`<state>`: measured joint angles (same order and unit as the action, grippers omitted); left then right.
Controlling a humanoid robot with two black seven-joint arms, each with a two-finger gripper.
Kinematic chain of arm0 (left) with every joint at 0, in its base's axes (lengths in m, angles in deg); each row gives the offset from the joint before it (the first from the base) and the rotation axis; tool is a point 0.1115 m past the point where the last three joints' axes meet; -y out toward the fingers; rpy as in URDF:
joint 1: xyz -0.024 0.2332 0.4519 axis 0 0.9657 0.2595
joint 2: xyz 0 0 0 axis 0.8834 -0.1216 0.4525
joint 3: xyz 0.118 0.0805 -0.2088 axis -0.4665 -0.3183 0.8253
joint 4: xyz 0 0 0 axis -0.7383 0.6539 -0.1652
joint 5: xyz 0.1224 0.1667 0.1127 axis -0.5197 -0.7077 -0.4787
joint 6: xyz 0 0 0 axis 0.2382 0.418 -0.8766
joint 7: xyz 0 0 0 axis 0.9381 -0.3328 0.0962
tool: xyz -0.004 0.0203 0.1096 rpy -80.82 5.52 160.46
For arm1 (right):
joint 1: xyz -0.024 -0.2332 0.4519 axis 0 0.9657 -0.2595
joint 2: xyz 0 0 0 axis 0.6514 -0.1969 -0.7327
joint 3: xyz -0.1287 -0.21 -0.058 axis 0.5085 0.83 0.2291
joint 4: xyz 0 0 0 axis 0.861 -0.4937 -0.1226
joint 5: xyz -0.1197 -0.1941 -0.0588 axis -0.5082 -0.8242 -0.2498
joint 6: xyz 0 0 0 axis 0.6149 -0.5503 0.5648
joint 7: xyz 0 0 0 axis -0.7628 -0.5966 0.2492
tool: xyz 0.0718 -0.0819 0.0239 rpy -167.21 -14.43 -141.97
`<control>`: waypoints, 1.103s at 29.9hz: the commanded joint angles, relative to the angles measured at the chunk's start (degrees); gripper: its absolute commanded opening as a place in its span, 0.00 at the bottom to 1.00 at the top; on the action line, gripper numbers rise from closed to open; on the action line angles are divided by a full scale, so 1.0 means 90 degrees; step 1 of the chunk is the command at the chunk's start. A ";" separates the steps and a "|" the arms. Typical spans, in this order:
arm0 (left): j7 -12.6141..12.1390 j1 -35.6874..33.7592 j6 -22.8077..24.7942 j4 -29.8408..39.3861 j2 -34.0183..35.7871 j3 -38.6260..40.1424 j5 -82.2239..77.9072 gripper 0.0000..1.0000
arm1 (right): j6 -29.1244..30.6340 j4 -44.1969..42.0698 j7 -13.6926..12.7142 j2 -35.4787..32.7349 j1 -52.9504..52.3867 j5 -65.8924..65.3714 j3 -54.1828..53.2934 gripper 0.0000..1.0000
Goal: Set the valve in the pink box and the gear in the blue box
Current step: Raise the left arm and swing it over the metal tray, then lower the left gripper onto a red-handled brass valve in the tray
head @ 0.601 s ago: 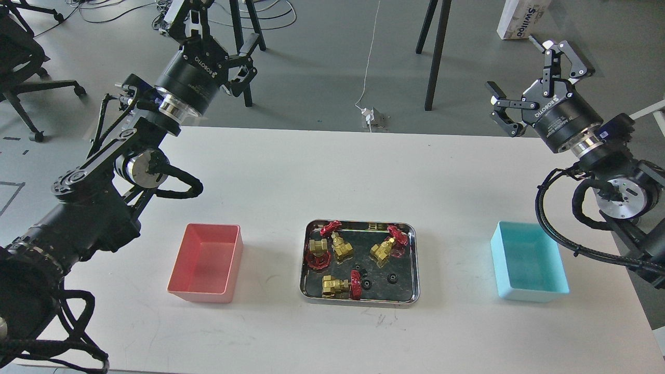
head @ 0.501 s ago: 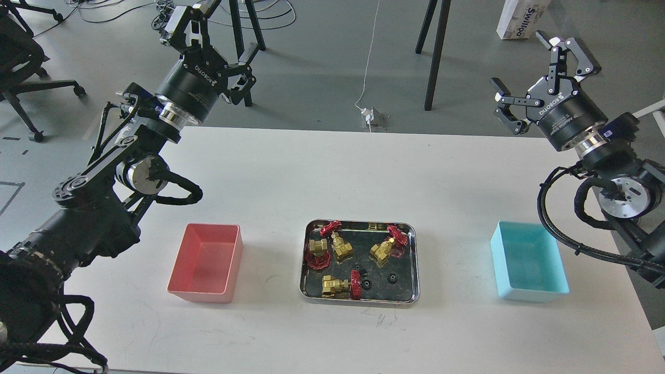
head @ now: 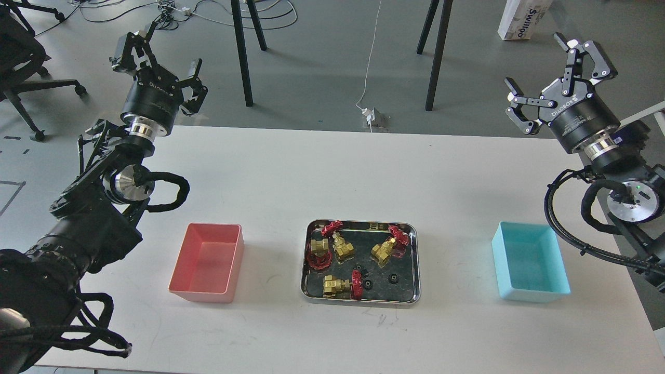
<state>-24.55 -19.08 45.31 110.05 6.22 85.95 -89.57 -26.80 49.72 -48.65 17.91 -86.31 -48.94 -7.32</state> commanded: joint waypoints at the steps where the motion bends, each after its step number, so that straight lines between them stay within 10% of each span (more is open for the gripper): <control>1: 0.0000 -0.0077 0.0003 0.0569 0.0236 0.0004 -0.0276 1.00 | 0.0000 0.0022 0.0000 -0.0016 0.0025 0.0030 -0.0043 1.00; 10: 0.0000 -0.1405 0.0003 0.2219 0.1517 -0.0434 -0.3722 1.00 | 0.0000 0.0062 -0.0498 -0.0085 -0.0365 0.1621 -0.0072 1.00; 14: 0.0000 -0.1942 0.0003 0.3049 0.1809 -0.1798 -0.4817 1.00 | 0.0000 0.0100 -0.0566 -0.0075 -0.0890 0.1631 -0.0005 1.00; 20: 0.0000 -0.2820 0.0003 0.4105 0.2093 -0.4367 -0.5579 1.00 | -0.0435 -0.0026 -0.1601 -0.0094 -0.2657 0.1583 0.0522 1.00; 25: 0.0000 -0.3719 0.0003 0.4690 0.1977 -0.6720 -0.6730 1.00 | -0.0650 -0.0183 -0.1651 -0.0075 -0.3295 0.1612 0.0972 1.00; 33: 0.0000 -0.4423 0.0003 0.5757 0.1908 -0.7671 -0.8264 0.99 | -0.0699 -0.0173 -0.1651 -0.0075 -0.2759 0.1621 0.0943 1.00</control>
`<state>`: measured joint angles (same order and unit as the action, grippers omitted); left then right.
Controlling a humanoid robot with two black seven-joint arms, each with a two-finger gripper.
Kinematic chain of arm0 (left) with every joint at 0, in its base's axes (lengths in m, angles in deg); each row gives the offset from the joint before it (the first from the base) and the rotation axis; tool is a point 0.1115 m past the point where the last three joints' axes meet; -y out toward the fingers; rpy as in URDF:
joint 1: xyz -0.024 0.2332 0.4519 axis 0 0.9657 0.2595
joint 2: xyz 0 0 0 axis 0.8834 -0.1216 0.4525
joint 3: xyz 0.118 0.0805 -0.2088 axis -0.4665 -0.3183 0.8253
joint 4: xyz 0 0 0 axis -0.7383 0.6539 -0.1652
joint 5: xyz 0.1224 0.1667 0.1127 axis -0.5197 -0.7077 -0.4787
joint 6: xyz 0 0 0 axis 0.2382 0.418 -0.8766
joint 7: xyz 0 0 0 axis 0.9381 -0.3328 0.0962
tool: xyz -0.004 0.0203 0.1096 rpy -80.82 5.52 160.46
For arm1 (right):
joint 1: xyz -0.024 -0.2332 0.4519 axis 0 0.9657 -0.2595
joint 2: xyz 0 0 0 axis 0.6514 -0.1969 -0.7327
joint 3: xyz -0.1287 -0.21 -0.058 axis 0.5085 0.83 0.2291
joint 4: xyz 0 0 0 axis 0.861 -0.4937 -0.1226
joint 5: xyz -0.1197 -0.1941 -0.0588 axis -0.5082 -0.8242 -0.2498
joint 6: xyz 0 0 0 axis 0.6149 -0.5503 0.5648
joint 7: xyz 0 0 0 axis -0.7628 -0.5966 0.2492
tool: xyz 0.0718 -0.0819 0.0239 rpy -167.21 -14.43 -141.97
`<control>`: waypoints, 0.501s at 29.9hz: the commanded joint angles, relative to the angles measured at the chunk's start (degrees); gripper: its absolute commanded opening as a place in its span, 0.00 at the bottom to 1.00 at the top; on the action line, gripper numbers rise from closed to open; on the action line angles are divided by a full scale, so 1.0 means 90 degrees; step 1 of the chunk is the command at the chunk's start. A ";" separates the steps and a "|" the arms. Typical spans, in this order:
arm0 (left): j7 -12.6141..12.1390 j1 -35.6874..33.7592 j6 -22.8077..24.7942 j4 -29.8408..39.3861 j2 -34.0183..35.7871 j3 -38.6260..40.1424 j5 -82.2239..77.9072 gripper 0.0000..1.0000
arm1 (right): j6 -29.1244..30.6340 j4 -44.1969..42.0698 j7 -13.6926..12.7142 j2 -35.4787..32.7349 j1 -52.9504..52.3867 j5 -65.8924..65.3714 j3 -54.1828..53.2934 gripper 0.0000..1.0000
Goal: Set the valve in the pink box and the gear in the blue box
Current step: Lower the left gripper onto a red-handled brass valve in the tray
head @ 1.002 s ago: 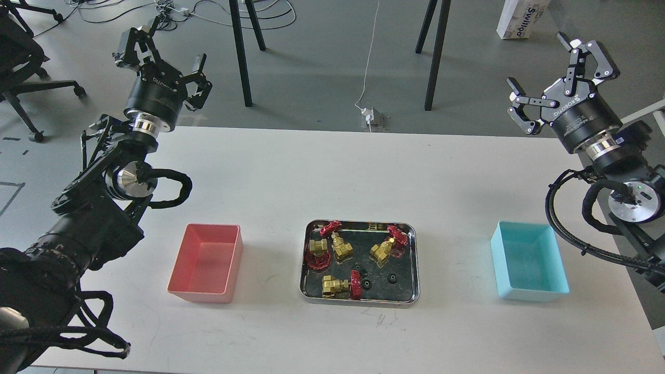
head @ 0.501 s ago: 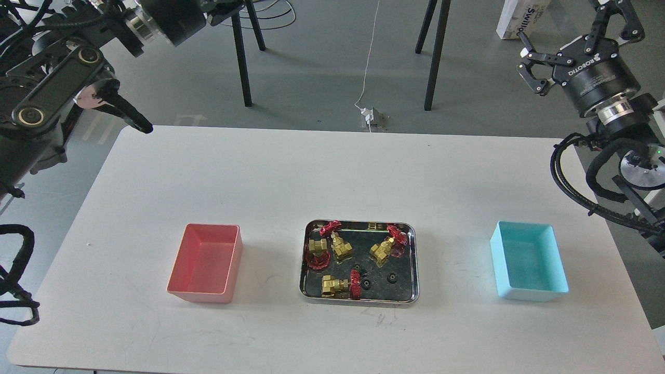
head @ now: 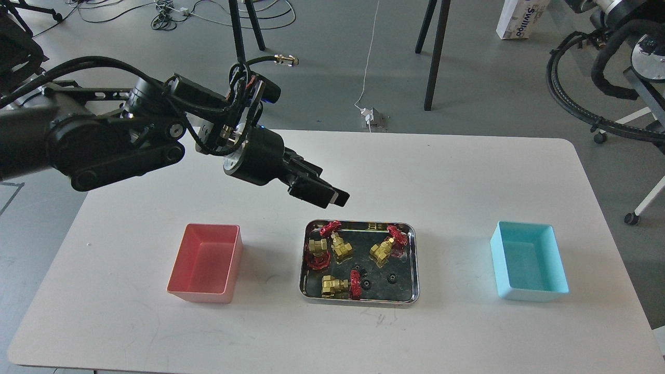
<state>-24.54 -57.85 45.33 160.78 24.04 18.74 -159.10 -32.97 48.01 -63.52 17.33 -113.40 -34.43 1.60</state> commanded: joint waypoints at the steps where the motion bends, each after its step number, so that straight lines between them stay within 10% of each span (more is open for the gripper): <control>1: -0.0001 -0.0058 0.0001 0.0091 -0.0111 -0.0300 -0.0811 0.99 | -0.0023 0.0017 0.0001 -0.0019 0.0329 0.0010 -0.0068 1.00; 15: -0.0001 0.0987 0.0001 -0.1403 -0.1117 -0.0721 -0.1312 0.99 | -0.0326 0.0008 0.0011 -0.0010 0.0407 0.0010 -0.0068 1.00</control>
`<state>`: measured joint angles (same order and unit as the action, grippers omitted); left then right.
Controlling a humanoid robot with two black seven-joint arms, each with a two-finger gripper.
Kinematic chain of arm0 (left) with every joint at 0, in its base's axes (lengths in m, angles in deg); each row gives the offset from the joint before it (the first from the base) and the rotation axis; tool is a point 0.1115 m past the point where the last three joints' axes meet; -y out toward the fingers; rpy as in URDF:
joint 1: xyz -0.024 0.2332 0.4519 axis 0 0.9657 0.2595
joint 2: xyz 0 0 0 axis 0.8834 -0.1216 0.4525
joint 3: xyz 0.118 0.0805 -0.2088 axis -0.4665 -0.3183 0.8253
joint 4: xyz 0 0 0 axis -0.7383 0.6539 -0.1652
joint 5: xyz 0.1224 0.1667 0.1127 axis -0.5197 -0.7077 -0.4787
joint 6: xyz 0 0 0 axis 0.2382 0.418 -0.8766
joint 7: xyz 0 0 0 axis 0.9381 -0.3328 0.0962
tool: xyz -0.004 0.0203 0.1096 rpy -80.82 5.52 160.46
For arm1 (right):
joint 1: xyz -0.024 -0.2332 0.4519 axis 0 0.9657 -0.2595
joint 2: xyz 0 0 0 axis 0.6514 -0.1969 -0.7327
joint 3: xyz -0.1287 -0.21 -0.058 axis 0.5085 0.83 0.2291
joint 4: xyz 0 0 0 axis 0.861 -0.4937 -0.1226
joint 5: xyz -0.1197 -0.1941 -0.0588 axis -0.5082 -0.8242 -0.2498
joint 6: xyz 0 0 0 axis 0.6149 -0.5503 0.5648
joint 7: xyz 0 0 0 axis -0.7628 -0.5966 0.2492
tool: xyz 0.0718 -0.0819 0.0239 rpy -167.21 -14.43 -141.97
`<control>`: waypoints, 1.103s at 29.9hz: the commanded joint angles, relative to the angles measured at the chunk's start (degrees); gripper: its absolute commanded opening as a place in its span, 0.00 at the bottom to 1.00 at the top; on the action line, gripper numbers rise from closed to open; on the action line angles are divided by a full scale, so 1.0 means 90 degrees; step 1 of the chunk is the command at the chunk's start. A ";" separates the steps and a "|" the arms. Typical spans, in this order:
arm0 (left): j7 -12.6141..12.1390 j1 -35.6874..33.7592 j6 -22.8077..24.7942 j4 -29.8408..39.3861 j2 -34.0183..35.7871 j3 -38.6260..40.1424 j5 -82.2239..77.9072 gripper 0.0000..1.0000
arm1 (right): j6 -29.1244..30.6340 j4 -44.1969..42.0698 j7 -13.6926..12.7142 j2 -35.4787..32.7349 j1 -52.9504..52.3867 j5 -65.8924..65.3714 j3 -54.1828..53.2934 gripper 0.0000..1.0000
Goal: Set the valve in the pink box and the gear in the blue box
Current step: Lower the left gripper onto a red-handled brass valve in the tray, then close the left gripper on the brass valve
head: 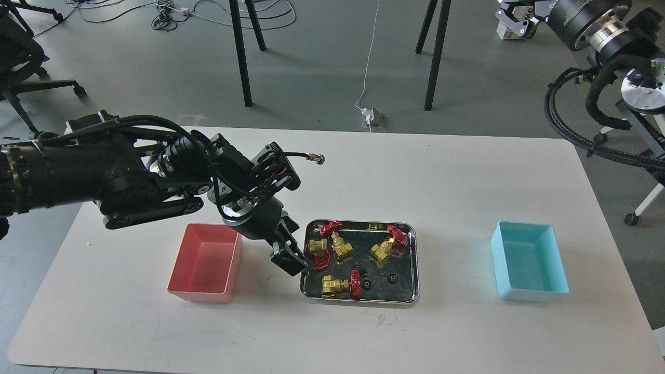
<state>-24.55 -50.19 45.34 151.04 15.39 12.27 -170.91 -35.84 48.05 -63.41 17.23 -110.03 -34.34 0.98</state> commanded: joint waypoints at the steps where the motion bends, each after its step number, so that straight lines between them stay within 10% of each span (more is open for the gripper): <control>1: 0.0000 0.0175 0.0000 -0.0437 -0.0214 -0.0002 0.0000 0.99 | -0.0007 0.0003 -0.0001 0.0001 0.0043 0.0000 0.0001 1.00; 33: 0.0000 0.0780 0.0000 -0.2196 -0.1328 -0.0031 0.0000 0.90 | -0.0017 0.0042 0.0009 -0.0477 0.0443 0.0019 -0.0018 1.00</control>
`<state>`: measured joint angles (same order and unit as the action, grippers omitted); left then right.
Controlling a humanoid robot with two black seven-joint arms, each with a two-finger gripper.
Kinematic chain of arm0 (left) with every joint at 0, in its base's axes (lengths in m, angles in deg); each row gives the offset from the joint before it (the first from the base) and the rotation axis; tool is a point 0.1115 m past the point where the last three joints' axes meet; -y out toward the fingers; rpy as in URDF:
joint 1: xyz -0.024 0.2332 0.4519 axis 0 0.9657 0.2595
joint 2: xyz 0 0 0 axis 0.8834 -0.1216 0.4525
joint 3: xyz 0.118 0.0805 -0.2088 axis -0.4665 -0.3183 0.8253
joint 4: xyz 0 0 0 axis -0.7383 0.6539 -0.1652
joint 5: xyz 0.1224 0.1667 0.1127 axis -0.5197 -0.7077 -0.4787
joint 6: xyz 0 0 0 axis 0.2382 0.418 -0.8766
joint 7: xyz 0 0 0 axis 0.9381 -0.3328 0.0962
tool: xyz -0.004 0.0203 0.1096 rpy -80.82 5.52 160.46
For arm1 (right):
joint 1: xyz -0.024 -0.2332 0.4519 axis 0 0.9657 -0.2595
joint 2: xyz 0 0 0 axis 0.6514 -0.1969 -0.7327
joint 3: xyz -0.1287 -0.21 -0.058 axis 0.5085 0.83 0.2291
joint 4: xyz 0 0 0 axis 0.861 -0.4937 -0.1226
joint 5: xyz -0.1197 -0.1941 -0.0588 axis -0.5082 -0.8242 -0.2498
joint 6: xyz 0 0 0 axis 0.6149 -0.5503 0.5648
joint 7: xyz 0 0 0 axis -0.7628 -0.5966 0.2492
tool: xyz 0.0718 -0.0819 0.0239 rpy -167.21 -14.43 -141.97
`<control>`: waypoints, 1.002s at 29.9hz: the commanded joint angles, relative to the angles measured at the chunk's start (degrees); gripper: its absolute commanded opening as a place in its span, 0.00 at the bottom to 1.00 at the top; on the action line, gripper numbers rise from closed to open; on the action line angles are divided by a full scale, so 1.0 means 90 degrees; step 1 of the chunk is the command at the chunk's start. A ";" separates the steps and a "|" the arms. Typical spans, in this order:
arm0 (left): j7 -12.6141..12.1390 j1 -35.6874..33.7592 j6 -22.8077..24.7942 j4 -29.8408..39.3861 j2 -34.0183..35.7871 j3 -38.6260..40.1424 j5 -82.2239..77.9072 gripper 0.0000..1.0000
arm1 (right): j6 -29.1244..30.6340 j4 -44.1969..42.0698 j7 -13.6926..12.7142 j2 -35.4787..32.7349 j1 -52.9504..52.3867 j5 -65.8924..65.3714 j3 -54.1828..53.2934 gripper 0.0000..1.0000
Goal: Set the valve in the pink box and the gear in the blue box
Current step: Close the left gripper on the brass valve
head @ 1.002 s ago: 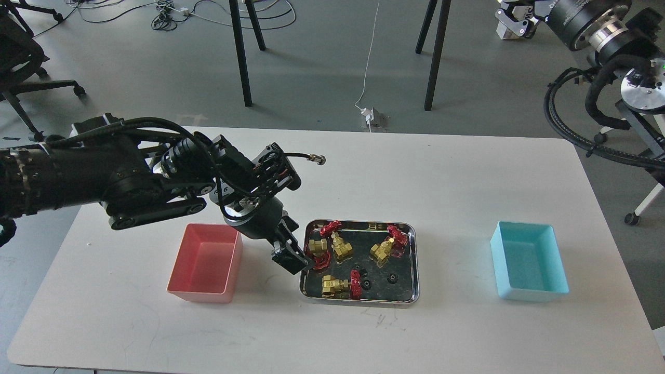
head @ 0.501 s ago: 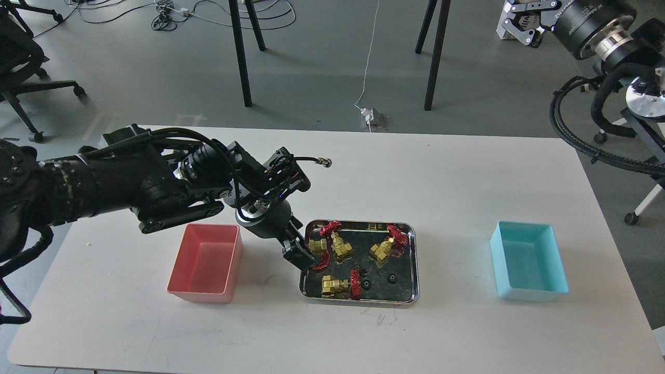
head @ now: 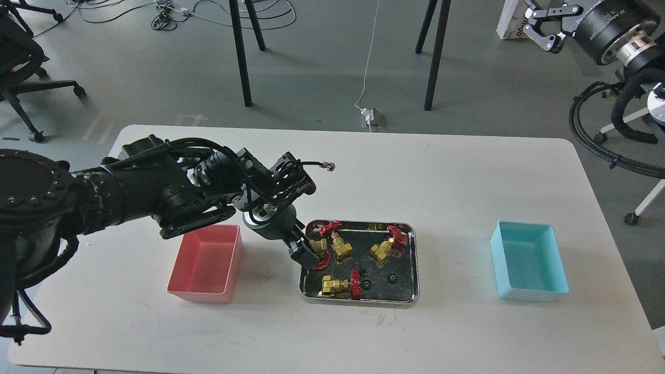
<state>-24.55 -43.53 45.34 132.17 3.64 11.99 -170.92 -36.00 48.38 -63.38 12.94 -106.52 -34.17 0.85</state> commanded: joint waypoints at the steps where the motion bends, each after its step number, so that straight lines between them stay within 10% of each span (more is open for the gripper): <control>1: 0.0000 0.0070 0.0000 -0.0139 -0.0032 -0.0001 0.0002 0.89 | 0.0001 0.0005 0.0005 -0.0001 0.0063 0.0000 -0.0004 1.00; 30: 0.0000 0.0246 0.0000 -0.0217 -0.0159 0.0097 0.0051 0.73 | 0.0001 0.0034 0.0035 -0.0001 0.0278 0.0010 -0.0023 1.00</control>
<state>-24.55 -41.56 45.34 130.21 2.21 12.67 -170.46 -35.99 48.68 -63.08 12.93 -104.07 -34.10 0.63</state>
